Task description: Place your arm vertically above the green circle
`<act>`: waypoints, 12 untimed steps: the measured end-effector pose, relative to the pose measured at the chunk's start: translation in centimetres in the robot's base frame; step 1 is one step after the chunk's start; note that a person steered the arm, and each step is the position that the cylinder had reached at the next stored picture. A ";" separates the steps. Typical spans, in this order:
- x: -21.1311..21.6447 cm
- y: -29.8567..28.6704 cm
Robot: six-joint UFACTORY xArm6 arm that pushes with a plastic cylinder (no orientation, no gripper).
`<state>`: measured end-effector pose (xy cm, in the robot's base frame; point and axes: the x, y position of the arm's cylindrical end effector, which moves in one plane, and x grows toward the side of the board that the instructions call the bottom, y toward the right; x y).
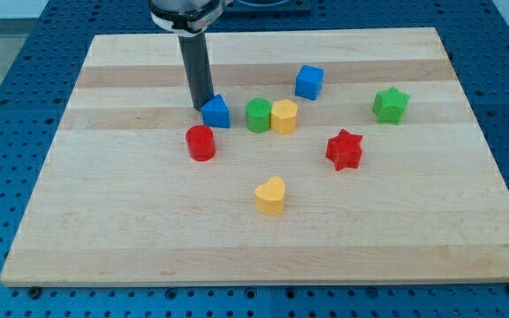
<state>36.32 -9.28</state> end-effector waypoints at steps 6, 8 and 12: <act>-4.5 -1.7; -3.2 -7.0; -6.2 0.1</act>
<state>30.16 -9.21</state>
